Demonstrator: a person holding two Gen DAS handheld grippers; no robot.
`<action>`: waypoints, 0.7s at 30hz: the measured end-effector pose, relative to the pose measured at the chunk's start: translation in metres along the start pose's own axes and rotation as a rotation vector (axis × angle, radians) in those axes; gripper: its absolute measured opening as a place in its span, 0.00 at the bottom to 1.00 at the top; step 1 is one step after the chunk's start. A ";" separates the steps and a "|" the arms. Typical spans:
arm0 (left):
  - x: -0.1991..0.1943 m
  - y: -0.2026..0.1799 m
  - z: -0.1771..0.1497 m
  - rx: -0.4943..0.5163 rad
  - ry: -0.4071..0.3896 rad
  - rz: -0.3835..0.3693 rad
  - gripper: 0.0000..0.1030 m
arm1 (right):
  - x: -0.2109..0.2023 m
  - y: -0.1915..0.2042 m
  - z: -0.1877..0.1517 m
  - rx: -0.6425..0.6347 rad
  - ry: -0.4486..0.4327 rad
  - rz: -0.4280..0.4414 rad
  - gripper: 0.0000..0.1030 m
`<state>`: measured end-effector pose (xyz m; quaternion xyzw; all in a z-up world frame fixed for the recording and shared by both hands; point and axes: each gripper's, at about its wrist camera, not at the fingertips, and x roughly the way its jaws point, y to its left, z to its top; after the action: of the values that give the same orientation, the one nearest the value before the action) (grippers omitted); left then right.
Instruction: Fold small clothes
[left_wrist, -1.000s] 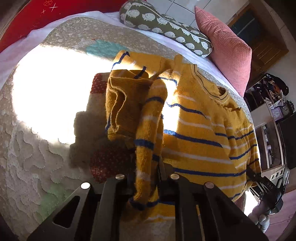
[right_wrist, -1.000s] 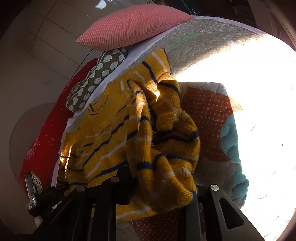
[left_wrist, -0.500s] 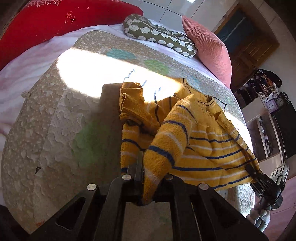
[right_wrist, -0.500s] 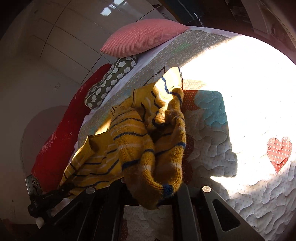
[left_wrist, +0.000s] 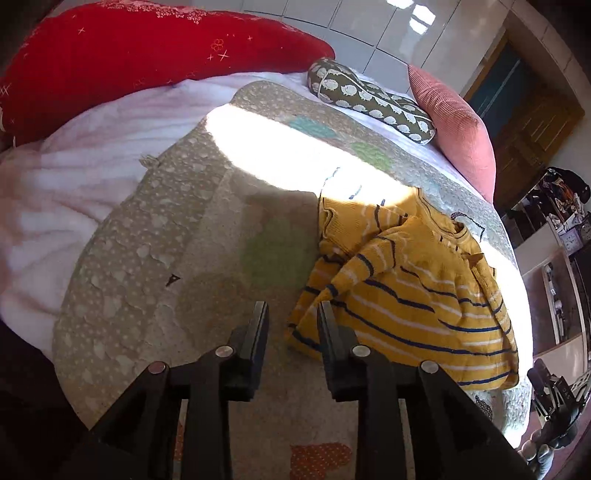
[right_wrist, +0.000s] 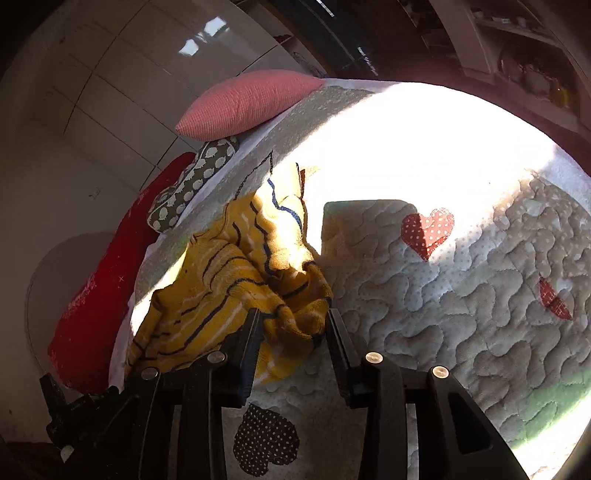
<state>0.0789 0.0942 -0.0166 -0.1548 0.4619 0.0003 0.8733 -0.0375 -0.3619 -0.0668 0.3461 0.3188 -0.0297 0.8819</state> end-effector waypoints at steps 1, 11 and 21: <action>-0.006 -0.006 0.001 0.023 -0.017 -0.017 0.24 | -0.001 0.011 0.003 -0.044 -0.001 0.015 0.38; 0.066 -0.117 0.014 0.290 0.129 -0.251 0.33 | 0.154 0.104 0.004 -0.185 0.415 0.326 0.38; 0.153 -0.105 0.077 0.274 0.157 -0.065 0.21 | 0.186 0.078 0.060 -0.325 0.271 -0.012 0.35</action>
<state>0.2441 -0.0068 -0.0709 -0.0487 0.5192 -0.1033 0.8470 0.1640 -0.3096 -0.0958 0.1985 0.4370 0.0637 0.8750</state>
